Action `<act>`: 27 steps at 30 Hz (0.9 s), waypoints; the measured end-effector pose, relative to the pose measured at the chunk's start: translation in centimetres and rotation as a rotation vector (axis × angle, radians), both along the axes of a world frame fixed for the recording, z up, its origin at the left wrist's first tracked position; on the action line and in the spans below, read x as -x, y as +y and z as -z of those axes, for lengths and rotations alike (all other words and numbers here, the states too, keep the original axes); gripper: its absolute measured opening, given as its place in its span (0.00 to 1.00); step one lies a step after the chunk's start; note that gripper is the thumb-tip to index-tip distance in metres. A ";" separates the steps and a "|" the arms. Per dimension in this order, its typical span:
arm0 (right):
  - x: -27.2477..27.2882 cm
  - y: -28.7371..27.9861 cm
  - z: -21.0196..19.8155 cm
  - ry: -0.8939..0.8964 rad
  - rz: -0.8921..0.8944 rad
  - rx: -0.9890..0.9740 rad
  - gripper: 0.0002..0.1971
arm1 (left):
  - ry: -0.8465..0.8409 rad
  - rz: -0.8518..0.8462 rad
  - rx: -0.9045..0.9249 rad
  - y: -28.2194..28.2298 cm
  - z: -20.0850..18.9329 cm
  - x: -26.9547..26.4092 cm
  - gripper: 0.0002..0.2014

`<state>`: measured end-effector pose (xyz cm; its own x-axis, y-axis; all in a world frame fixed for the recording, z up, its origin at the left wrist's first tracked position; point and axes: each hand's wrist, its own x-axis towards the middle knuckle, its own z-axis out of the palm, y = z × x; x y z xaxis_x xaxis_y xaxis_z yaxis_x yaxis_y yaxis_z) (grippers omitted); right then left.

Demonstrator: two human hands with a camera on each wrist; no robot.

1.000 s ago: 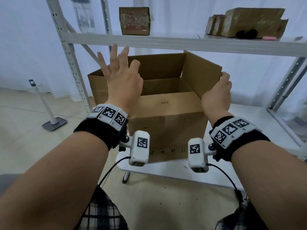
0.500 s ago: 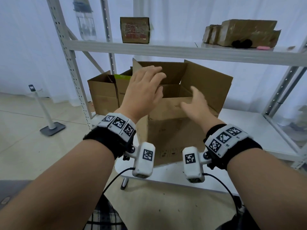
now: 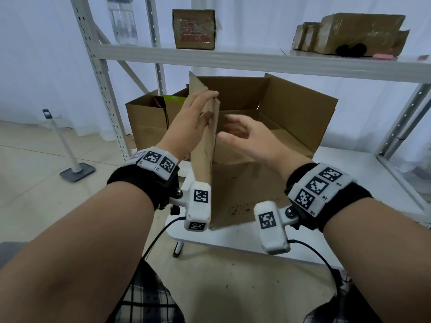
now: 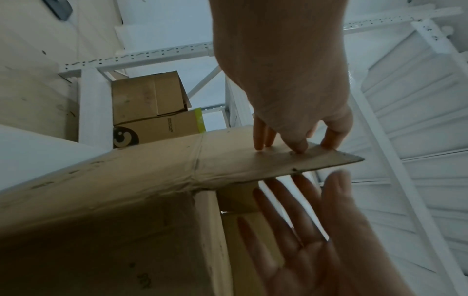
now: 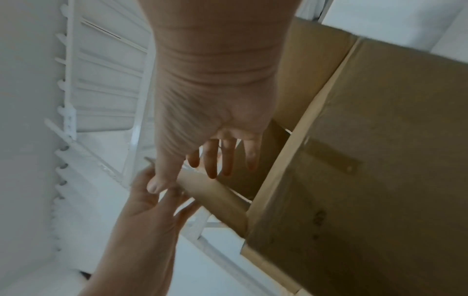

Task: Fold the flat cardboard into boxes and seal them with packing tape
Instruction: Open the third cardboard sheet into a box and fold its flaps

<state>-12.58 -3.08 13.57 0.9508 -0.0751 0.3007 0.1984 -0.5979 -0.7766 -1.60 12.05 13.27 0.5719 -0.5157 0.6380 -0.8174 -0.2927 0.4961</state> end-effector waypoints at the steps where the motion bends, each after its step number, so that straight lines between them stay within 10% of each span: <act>1: -0.3 0.6 -0.2 -0.051 -0.008 -0.012 0.30 | -0.030 -0.016 -0.006 -0.1 -0.3 0.1 0.21; 12: -0.6 1.4 -0.2 -0.291 0.144 -0.019 0.08 | -0.113 -0.122 -0.113 0.3 -0.6 -0.5 0.25; 27: 0.8 -4.7 -0.8 -0.567 0.787 -0.454 0.24 | 0.307 -0.369 0.105 0.0 1.7 -1.8 0.45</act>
